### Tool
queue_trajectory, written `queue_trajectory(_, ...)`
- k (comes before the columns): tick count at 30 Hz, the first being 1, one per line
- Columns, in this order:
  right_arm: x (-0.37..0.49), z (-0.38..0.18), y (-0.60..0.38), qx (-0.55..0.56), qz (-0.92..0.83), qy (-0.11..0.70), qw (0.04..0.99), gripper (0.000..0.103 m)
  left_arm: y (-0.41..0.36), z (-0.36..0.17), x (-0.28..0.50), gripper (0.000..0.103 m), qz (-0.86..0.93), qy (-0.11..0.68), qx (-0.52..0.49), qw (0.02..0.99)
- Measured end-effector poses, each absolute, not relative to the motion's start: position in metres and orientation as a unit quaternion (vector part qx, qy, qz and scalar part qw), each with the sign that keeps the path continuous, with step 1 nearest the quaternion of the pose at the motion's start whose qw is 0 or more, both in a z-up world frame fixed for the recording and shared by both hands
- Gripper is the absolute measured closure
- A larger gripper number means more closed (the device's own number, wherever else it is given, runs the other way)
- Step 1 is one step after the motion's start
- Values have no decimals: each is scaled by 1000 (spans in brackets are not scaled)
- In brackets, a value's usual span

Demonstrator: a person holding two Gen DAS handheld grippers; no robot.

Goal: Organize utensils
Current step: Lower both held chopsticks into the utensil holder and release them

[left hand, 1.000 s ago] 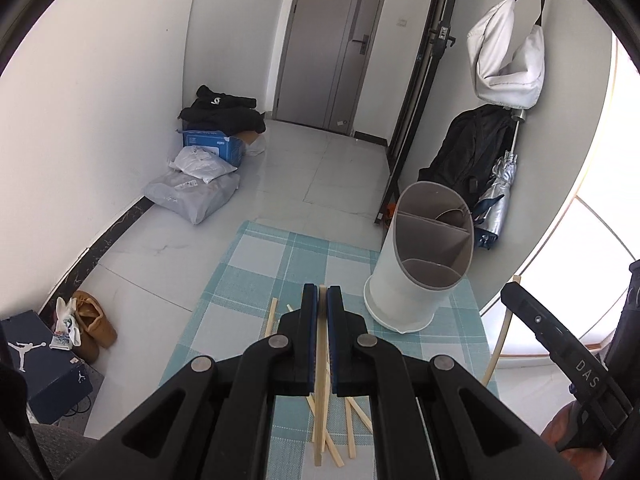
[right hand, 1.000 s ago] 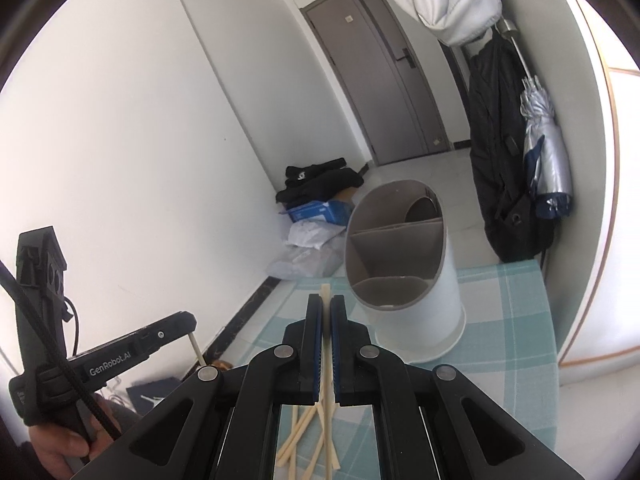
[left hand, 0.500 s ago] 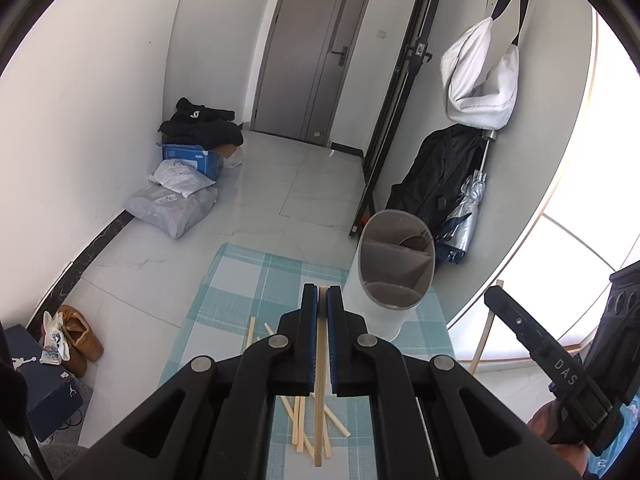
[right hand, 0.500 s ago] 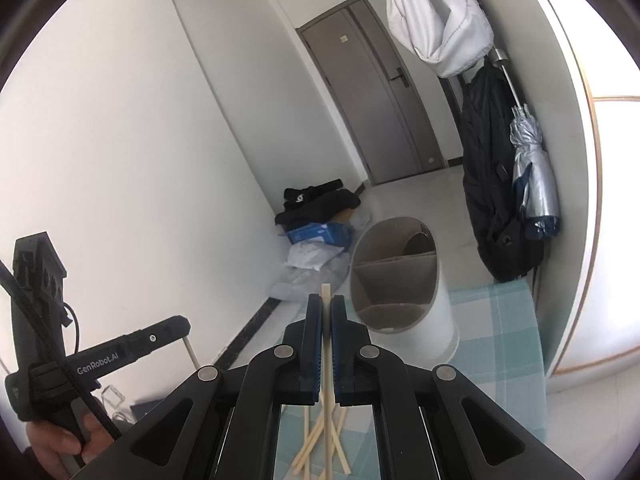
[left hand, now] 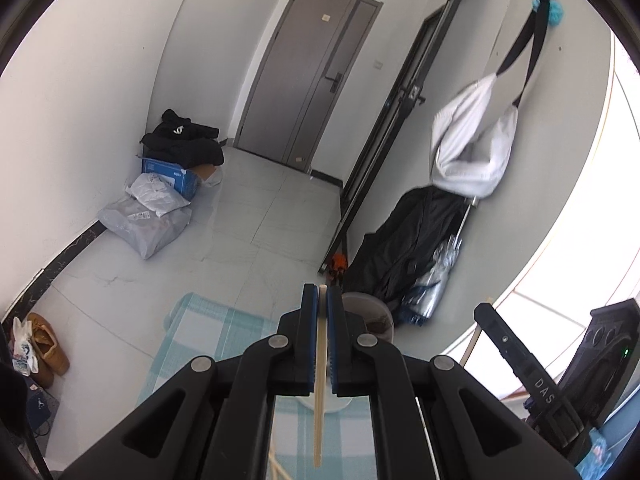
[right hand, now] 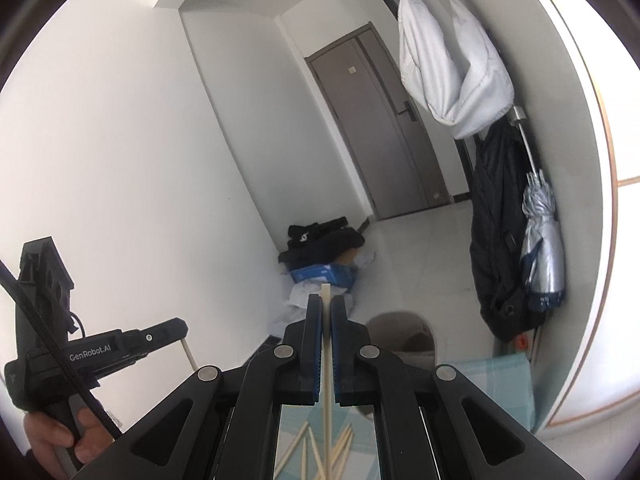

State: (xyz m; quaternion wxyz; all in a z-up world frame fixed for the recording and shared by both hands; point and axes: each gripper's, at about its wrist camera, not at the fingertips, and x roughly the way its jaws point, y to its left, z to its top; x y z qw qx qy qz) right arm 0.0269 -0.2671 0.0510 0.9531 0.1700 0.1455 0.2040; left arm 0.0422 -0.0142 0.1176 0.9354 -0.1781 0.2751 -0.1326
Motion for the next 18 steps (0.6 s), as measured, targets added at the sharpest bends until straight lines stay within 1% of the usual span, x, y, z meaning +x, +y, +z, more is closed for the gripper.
queue_trajectory(9, 77, 88, -270, 132, 201, 96, 966, 100, -26, 147, 95, 102, -135, 242, -214, 937)
queue_trajectory(18, 139, 91, -273, 129, 184, 70, 972, 100, -40, 142, 142, 102, -127, 221, -213, 943)
